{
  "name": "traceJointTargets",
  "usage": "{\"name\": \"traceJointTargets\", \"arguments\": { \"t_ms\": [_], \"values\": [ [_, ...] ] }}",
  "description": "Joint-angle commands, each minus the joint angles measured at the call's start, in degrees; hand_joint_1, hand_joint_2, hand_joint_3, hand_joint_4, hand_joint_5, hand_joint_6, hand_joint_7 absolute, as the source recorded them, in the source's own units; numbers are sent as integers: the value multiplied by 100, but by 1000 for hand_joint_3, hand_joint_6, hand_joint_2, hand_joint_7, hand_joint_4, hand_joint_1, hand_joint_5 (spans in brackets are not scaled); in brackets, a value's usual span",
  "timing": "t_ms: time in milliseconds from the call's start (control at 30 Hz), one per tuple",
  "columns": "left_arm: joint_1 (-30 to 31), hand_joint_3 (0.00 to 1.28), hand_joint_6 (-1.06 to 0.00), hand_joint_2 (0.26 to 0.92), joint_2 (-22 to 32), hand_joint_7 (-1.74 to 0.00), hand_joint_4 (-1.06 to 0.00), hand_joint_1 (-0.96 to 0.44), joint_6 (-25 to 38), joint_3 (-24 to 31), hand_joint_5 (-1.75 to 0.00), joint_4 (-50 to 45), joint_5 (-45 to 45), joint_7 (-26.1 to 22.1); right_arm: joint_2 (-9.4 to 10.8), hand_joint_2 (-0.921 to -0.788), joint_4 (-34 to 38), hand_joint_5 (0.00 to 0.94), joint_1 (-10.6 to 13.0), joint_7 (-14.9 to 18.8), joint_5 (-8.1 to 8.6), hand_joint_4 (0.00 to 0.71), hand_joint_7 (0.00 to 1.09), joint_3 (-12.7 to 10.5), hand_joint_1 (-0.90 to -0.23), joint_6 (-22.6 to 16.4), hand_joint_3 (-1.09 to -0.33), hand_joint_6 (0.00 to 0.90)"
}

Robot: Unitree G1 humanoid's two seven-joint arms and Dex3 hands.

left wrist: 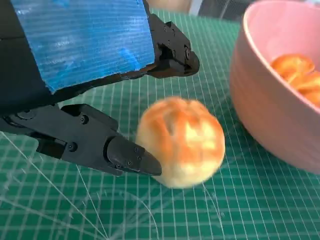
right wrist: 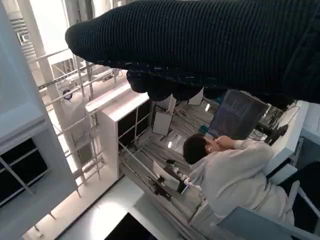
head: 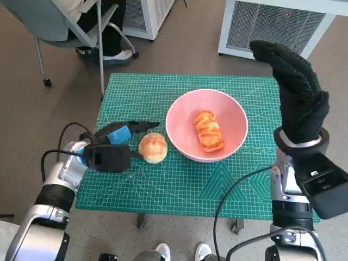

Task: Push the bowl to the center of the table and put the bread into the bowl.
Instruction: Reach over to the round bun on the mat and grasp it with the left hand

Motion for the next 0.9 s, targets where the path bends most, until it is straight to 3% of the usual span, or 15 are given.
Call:
{"name": "traceJointTargets", "arguments": {
  "t_ms": [33,300,633,667,700,733,767,900],
  "values": [
    [133,11,-354,893,-64,-1,-322,-255,202,-37,-1,-83,-50,-119,13,-921,63,0,89,-29,29,316,623,-18,-607,50,-707,53],
    [235,8,-404,904,-270,-26,-390,-234,346,-1,-29,-159,-61,91,16,-921,105,0,74,-27,19,316,623,-24,-606,27,-707,53],
    [235,9,-681,913,-469,-164,-690,22,156,-70,-144,98,78,754,25,-921,142,0,62,-24,10,316,624,-19,-605,5,-706,52],
    [227,29,-652,914,-469,-382,-687,18,146,-85,-347,114,99,801,26,-921,146,0,60,-24,9,316,624,-19,-605,1,-706,52],
    [217,83,-582,917,-464,-726,-656,12,132,-96,-673,126,118,844,27,-921,149,0,58,-24,6,316,624,-19,-605,-4,-706,52],
    [210,104,-554,918,-459,-913,-652,8,119,-104,-881,139,129,874,29,-921,153,0,56,-25,3,316,624,-18,-605,-8,-706,52],
    [202,116,-537,919,-450,-1032,-650,6,102,-98,-1014,155,120,887,30,-921,151,0,58,-26,0,316,624,-18,-605,-11,-706,52],
    [137,111,-562,920,-404,-1143,-652,4,100,-16,-1184,222,-4,835,19,-921,135,0,70,-21,3,316,625,-23,-605,-17,-705,52]
  ]
}}
